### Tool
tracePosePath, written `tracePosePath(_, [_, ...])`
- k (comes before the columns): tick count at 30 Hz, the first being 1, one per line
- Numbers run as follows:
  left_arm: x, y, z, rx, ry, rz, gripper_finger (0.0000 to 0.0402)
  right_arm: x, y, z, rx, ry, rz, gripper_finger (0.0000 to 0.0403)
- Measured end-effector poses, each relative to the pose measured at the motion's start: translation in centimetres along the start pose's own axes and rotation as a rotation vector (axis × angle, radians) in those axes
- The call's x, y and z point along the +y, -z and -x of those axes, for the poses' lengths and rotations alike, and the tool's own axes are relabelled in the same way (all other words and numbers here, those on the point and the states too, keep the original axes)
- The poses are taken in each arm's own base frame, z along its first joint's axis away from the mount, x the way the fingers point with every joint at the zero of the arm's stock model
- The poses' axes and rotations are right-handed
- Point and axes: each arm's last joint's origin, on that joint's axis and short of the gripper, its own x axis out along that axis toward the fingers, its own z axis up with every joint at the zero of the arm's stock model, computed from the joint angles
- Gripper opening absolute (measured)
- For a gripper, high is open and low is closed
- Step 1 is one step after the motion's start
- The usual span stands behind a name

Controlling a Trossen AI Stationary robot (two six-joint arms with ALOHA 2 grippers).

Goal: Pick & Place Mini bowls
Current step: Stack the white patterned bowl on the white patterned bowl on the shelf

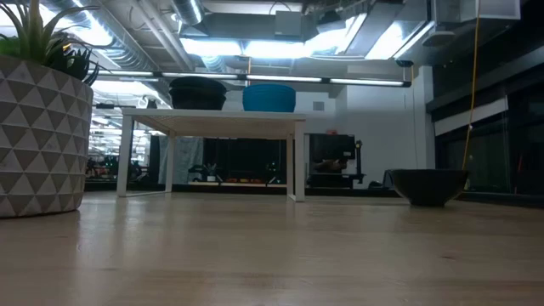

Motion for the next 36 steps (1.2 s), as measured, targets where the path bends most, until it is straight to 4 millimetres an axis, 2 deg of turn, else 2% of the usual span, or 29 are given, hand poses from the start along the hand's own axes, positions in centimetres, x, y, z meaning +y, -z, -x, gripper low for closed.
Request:
tracePosePath(11, [0.5, -1.9, -2.9, -0.152, 0.250, -0.034, 0.0078, 1.0, -1.8, 0.2, -0.103, -0.147, 0.193, 0.0013])
tracePosePath(22, [0.8, -2.3, -5.4, -0.182, 0.462, -0.058, 0.0071, 1.2, -2.2, 0.2, -0.131, -0.159, 0.274, 0.0013])
tracePosePath(29, [0.6, -2.3, -5.9, -0.184, 0.550, -0.072, 0.0063, 1.3, -2.5, 0.3, -0.155, -0.141, 0.305, 0.0013])
tracePosePath(36, [0.9, -2.5, -5.4, -0.191, 0.576, -0.053, 0.0066, 1.3, -2.6, 0.3, -0.174, -0.115, 0.324, 0.0013])
